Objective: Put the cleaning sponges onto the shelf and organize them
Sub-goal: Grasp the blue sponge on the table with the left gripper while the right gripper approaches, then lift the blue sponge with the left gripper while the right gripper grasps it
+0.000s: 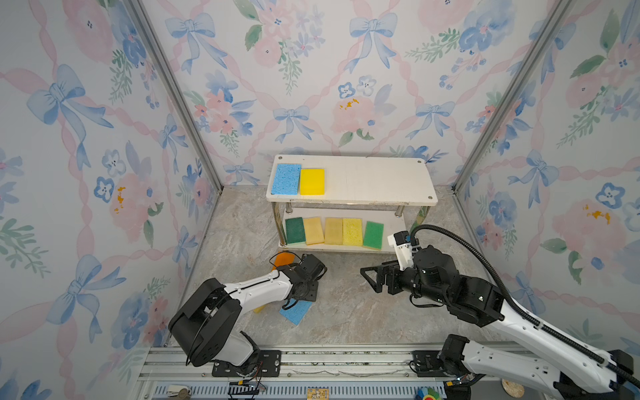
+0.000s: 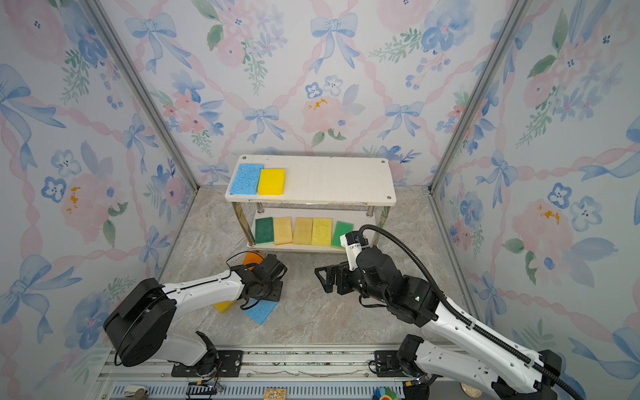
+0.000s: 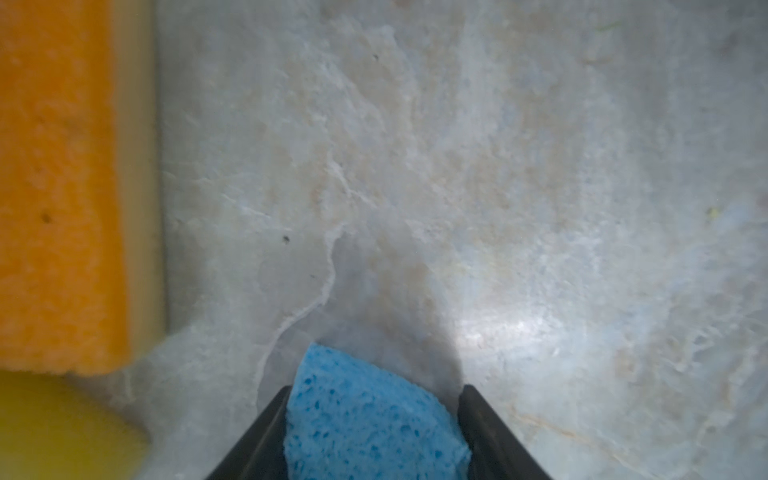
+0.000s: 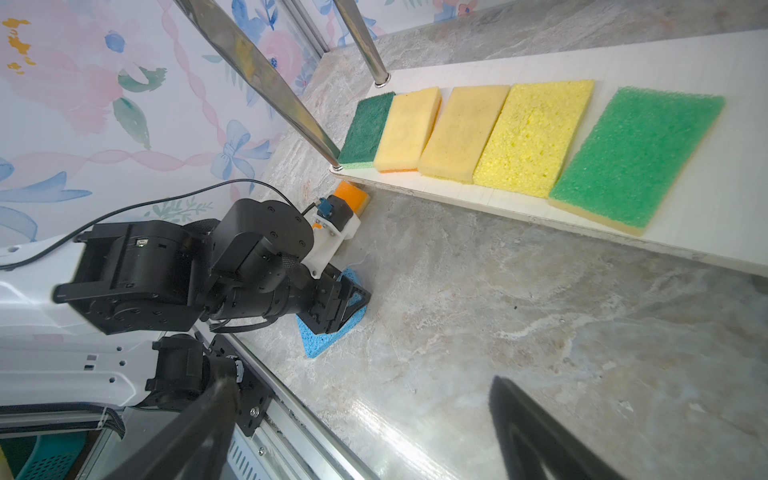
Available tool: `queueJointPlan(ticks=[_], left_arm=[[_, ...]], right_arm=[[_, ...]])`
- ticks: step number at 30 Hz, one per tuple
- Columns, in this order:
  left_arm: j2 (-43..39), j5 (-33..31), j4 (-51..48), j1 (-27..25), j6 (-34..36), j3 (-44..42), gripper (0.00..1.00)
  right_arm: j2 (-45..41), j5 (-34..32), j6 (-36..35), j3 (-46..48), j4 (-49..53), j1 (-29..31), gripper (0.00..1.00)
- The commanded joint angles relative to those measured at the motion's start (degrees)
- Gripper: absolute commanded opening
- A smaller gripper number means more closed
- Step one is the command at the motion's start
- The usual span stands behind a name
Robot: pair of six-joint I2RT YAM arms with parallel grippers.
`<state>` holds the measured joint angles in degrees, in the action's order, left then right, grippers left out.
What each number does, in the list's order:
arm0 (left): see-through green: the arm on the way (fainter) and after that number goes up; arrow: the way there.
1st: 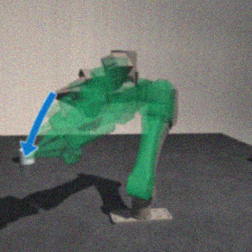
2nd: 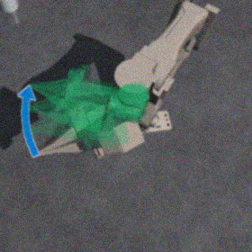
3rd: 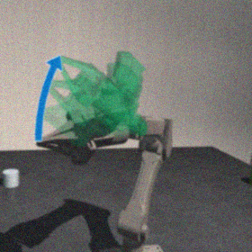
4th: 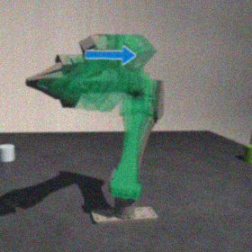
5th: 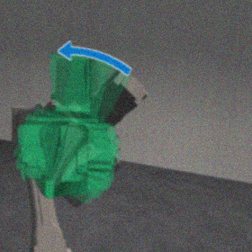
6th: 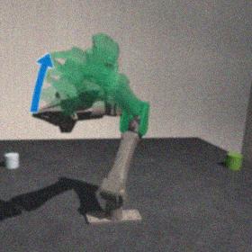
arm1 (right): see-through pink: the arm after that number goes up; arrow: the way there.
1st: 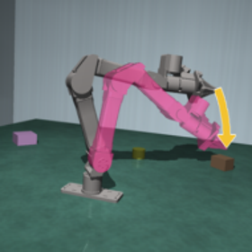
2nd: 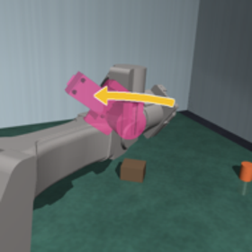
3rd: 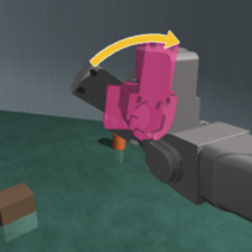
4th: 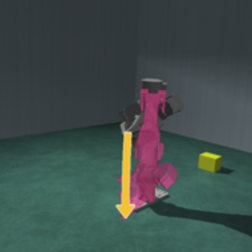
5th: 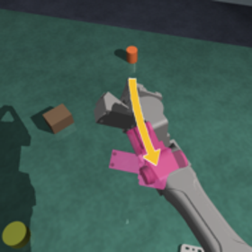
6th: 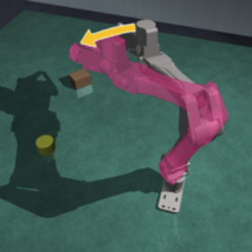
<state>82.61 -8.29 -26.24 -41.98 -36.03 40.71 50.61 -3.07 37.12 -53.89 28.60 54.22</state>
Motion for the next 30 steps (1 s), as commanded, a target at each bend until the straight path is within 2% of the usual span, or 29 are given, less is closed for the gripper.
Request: queueJointPlan(ticks=[1,5,10,15,19,22,27,30], left_arm=[[-3.07,5.13,-1.90,0.38,-1.58,3.04,0.64],[-5.32,6.24,-1.52,1.32,-3.57,5.31,0.65],[-6.58,10.85,2.65,2.98,-6.98,5.05,0.65],[-8.88,14.40,8.52,3.38,-12.35,3.27,0.66],[-10.96,16.76,13.08,3.74,-16.67,1.47,0.66],[-12.99,17.17,14.79,3.82,-19.13,0.39,0.65],[-16.40,16.65,15.35,4.00,-20.59,-0.71,0.65],[-16.93,17.25,15.36,4.08,-20.75,-0.94,0.65]], right_arm=[[1.60,-0.32,1.83,0.92,-1.77,1.28,0.97],[4.69,-0.88,6.25,4.26,-4.51,3.52,0.97],[11.45,-1.21,10.13,9.50,-15.00,7.68,0.97],[20.78,-2.92,10.19,8.33,-22.35,12.93,0.97],[27.23,-1.27,12.95,8.57,-30.96,13.72,0.99],[30.03,-1.73,14.92,8.37,-34.00,14.12,0.91],[31.60,-3.76,15.79,7.19,-33.62,14.73,0.79],[32.22,-4.43,15.75,6.27,-32.62,15.08,0.67]])
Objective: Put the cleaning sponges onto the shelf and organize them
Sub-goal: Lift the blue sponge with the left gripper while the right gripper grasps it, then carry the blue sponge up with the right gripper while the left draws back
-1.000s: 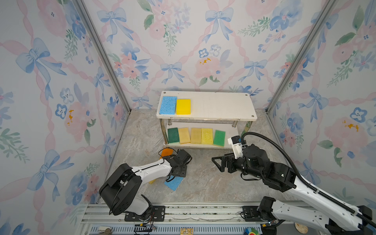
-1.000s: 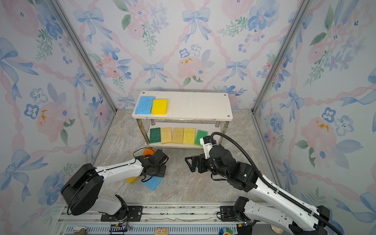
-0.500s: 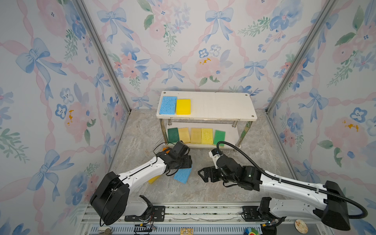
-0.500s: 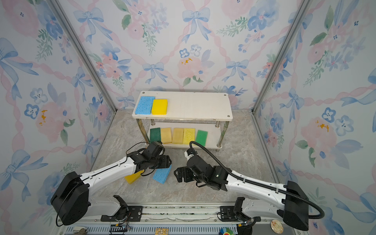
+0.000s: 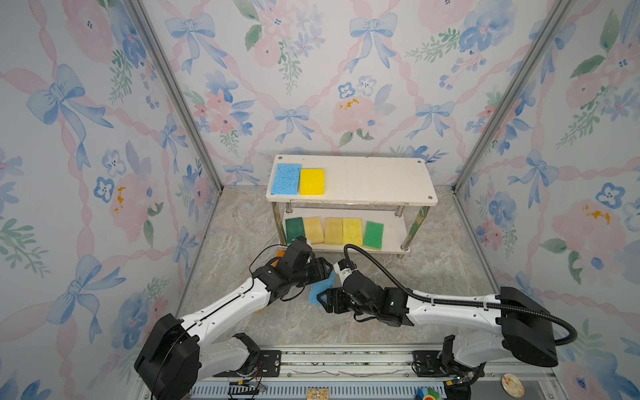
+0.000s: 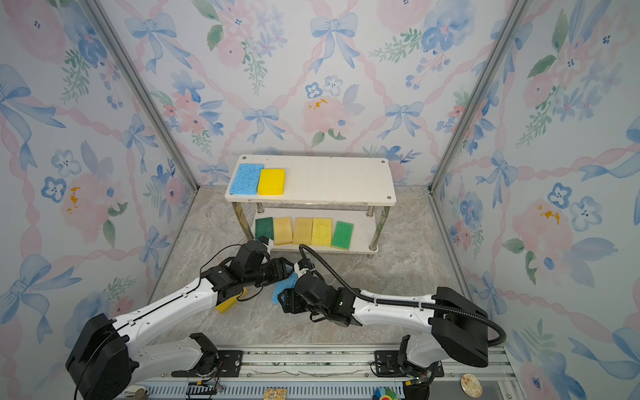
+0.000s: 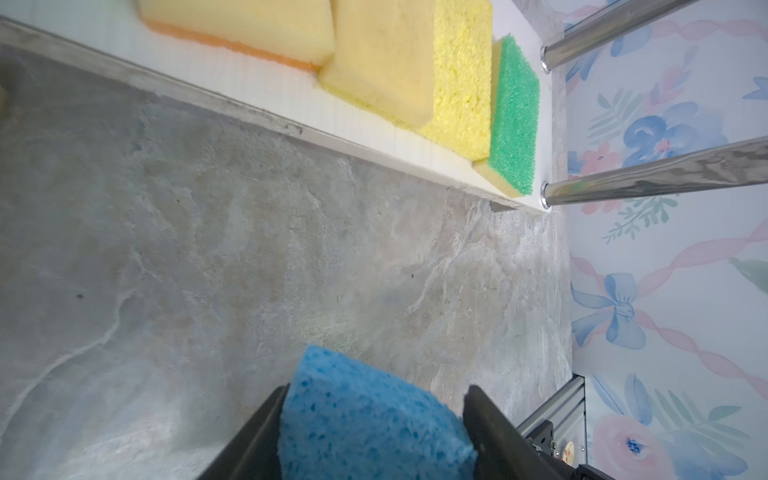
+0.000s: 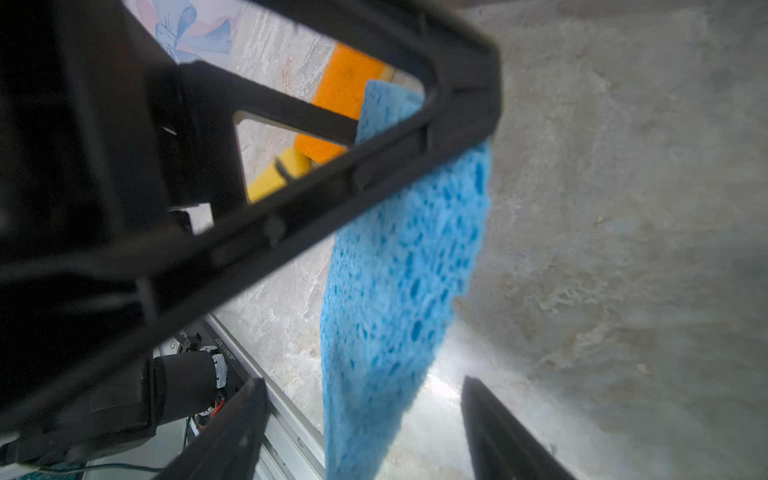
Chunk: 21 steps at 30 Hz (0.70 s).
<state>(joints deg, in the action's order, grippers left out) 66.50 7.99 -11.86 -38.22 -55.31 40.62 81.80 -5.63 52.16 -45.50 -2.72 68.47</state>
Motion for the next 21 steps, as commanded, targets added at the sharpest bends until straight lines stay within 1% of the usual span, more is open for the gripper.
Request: queueJointPlan(ticks=[1,4,6,7,8,9,12,14,15,16,17,21], left_arm=[[-0.89,1.07,1.00,0.41,-1.47,-0.89,0.65],[-1.19,0.89,0.94,0.42,-1.47,-1.07,0.65],[-1.05,0.98,0.96,0.42,-1.29,-0.98,0.65],[-1.15,1.02,0.96,0.41,-1.30,-0.94,0.66],[-1.14,1.14,0.99,0.42,-1.25,-0.83,0.66],[-1.24,1.32,0.98,0.42,-1.23,-0.73,0.67],[-2.36,1.50,0.91,0.47,-0.92,-0.54,0.69],[-3.34,2.20,0.79,0.90,0.03,-0.29,0.74],[-4.05,2.97,0.75,1.27,0.49,-0.19,0.79],[-4.96,3.40,0.77,1.68,0.91,-0.11,0.87],[-6.13,3.88,0.70,2.16,1.44,-0.02,0.97],[-11.68,6.69,-0.49,4.97,3.62,-0.15,0.98]], right_arm=[[1.21,-1.89,0.73,-2.31,-1.28,0.92,0.62],[1.69,-1.91,0.56,-3.24,-0.68,1.23,0.45],[1.97,-2.08,0.31,-3.92,0.08,1.56,0.27],[1.89,-2.43,0.37,-4.23,0.67,1.79,0.20],[1.81,-2.82,0.12,-4.57,1.38,1.99,0.15],[1.63,-3.30,0.05,-4.98,2.38,2.31,0.12],[0.94,-5.05,-0.39,-6.46,6.46,3.03,0.11],[0.03,-5.45,-0.39,-6.71,8.59,3.13,0.10],[-0.81,-5.45,-0.26,-6.46,9.51,3.16,0.10],[-1.61,-5.45,-0.07,-6.16,10.33,3.14,0.10],[-2.71,-5.47,0.04,-5.65,11.28,3.17,0.11],[-8.17,-6.04,-1.44,-4.27,17.51,3.21,0.12]])
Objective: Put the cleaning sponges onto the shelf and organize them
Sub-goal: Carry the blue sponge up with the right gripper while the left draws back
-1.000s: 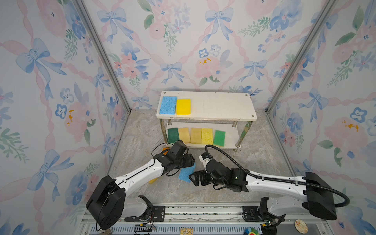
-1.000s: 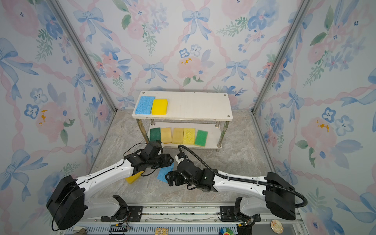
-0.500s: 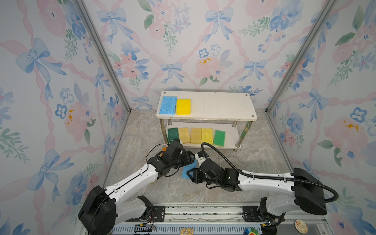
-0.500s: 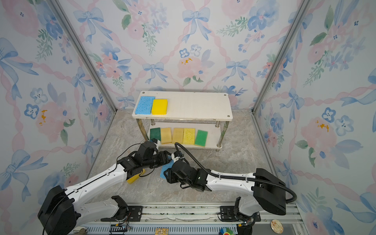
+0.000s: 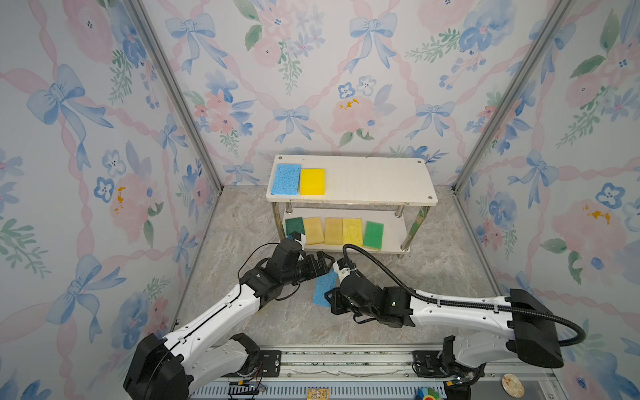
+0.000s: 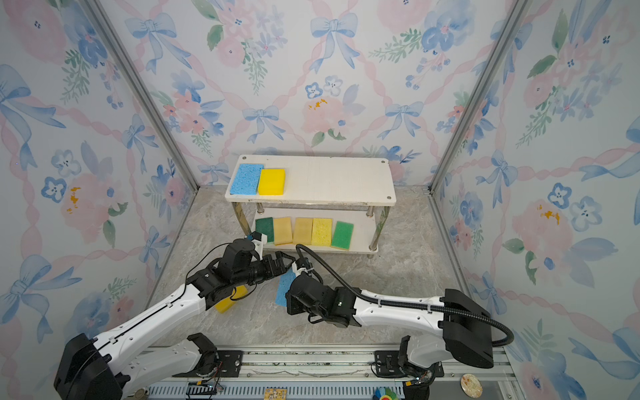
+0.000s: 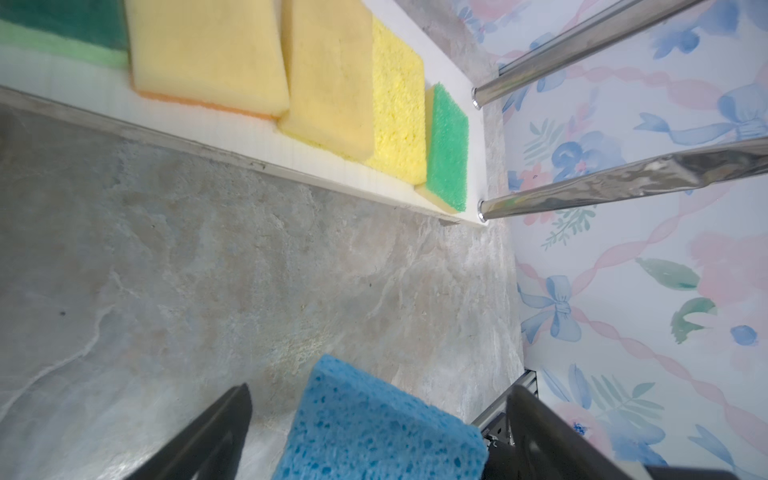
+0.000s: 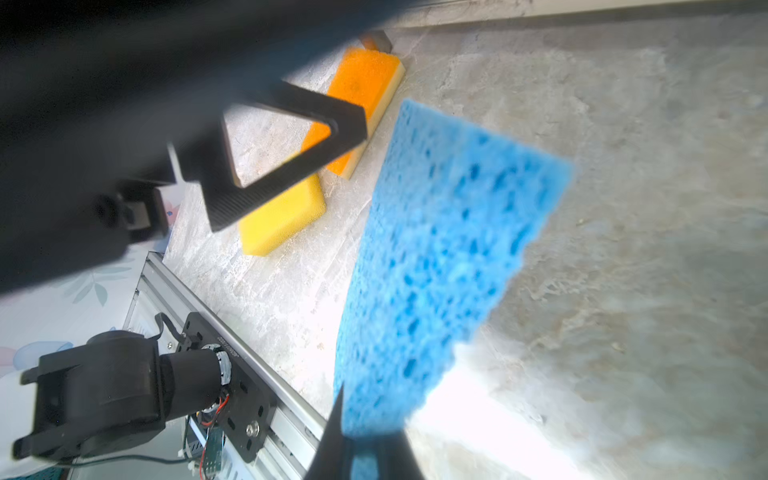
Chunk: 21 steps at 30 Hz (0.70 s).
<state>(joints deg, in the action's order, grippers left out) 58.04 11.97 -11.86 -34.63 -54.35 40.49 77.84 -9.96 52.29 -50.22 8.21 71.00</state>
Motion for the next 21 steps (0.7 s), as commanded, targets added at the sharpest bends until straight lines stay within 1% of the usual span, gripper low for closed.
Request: queueJointPlan(ticks=[1,4,7,10,12,14,16,18,21], left_arm=[[-4.44,3.20,-1.15,1.94,3.37,-0.13,0.98],[-10.03,1.92,-4.17,3.24,5.76,-0.93,0.98],[-15.81,0.45,-5.08,4.25,8.03,-4.43,0.98],[-19.43,0.32,-5.86,4.94,11.00,-6.86,0.98],[-20.20,1.05,-6.54,5.07,13.19,-8.07,0.98],[-20.21,2.12,-6.78,5.19,15.34,-8.53,0.98],[-20.29,2.91,-6.78,5.16,17.41,-8.51,0.98],[-20.34,2.63,-6.83,5.21,19.26,-8.28,0.98],[-18.63,2.45,-6.95,5.54,22.15,-7.69,0.98]], right_arm=[[-5.66,-1.87,-2.29,0.35,8.76,0.63,0.13],[-11.28,-2.78,-5.69,-1.53,16.55,0.63,0.13],[-16.32,-3.71,-10.52,-6.97,25.70,0.54,0.14],[-19.69,-4.02,-15.42,-15.38,33.59,-0.02,0.15],[-20.70,-3.69,-19.87,-22.36,37.29,-0.86,0.15],[-20.74,-2.92,-22.54,-28.81,39.58,-2.57,0.15],[-20.13,-0.08,-24.23,-34.75,40.89,-6.41,0.15],[-18.62,6.61,-25.21,-39.72,40.78,-13.34,0.16],[-15.12,17.63,-24.65,-44.64,37.96,-24.69,0.16]])
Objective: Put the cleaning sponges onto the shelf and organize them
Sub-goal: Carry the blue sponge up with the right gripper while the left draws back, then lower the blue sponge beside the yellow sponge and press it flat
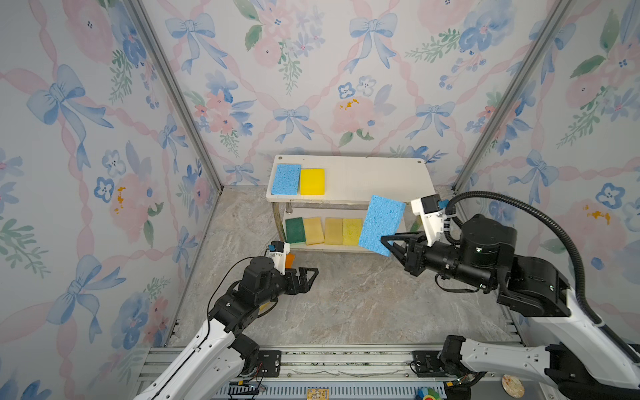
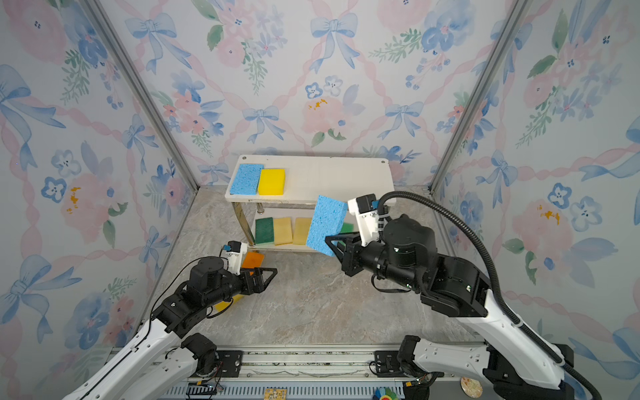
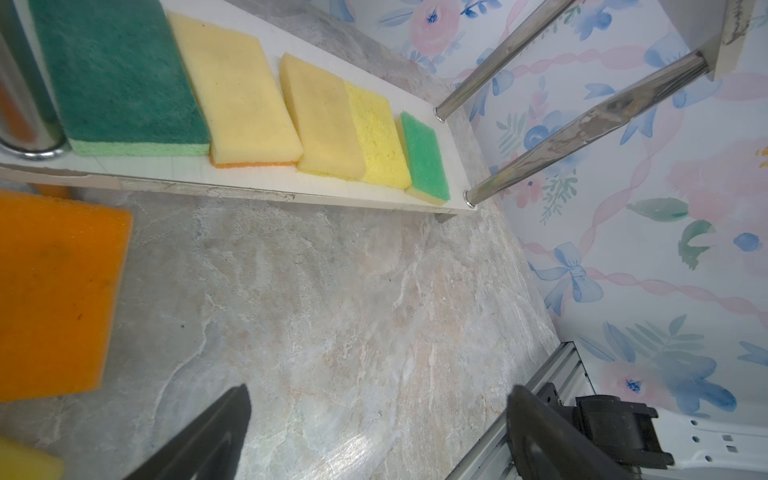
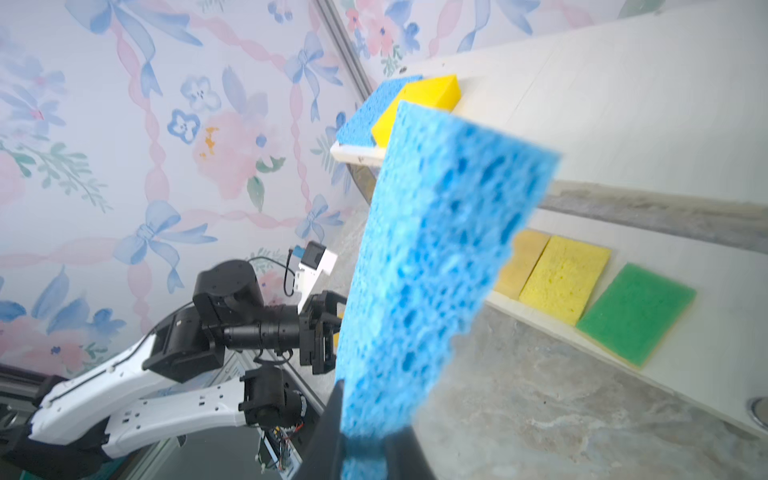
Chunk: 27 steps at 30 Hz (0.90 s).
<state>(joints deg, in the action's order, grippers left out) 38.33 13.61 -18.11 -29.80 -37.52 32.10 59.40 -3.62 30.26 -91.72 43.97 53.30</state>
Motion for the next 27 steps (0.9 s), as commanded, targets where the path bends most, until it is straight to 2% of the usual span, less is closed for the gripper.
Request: queueJointPlan(ticks=[1,3,6,12,17,27], left_arm=[[1.99,1.17,-0.72,0.95,6.11,1.00,0.98],[3.87,2.35,-0.74,1.73,7.88,1.73,0.98],[5.64,4.08,-0.70,3.59,10.14,2.40,0.98],[6.52,6.14,0.51,7.19,12.23,2.36,0.98],[6.42,6.52,1.73,7.44,11.94,0.74,0.98],[5.07,6.35,2.11,7.55,11.90,0.37,0.98]], right_arm=[[4.98,14.41,-2.51,-4.77,1.45,-9.85,0.17],[10.10,20.12,-2.35,-9.29,1.83,-15.31,0.17],[18.20,27.75,-2.46,-15.92,3.38,-19.58,0.17],[30.59,33.48,-2.27,-26.56,6.28,-22.27,0.16],[38.09,38.64,-0.66,-32.63,5.65,-22.67,0.16],[43.96,41.52,-0.04,-37.93,7.64,-24.23,0.16]])
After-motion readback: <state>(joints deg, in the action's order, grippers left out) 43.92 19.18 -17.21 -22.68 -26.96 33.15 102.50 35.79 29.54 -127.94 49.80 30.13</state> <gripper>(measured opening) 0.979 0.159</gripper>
